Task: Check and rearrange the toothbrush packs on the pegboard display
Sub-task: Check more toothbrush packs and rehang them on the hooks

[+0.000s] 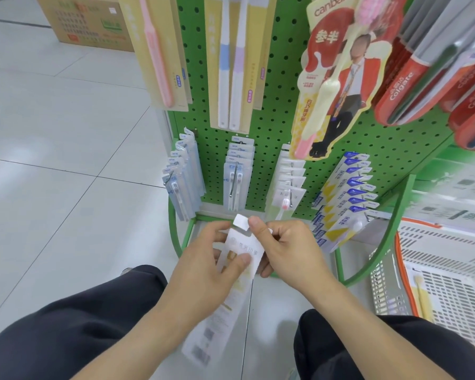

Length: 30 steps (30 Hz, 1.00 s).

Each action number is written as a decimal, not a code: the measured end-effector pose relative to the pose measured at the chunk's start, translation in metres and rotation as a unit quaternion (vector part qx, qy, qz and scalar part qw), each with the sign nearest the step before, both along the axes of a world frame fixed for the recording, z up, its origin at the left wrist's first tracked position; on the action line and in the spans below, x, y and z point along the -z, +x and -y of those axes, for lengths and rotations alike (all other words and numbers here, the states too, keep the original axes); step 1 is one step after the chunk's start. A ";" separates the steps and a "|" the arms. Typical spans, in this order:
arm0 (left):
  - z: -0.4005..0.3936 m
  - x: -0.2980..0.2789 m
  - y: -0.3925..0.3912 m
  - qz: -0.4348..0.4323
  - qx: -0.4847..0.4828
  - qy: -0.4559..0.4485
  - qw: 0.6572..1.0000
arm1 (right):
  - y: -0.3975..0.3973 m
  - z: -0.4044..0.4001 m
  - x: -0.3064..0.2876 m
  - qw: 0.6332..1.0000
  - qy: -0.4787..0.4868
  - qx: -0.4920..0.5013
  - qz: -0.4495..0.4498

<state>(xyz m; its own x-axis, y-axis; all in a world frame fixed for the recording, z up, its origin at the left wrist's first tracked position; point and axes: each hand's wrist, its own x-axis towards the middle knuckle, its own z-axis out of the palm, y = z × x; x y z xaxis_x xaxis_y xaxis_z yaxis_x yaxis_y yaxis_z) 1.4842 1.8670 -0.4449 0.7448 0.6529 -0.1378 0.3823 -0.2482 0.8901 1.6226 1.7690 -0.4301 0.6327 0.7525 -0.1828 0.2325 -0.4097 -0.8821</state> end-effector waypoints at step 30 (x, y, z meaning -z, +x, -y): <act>-0.006 -0.017 0.010 0.158 -0.069 -0.129 0.977 | 0.004 -0.004 -0.009 0.982 0.181 0.039 -0.023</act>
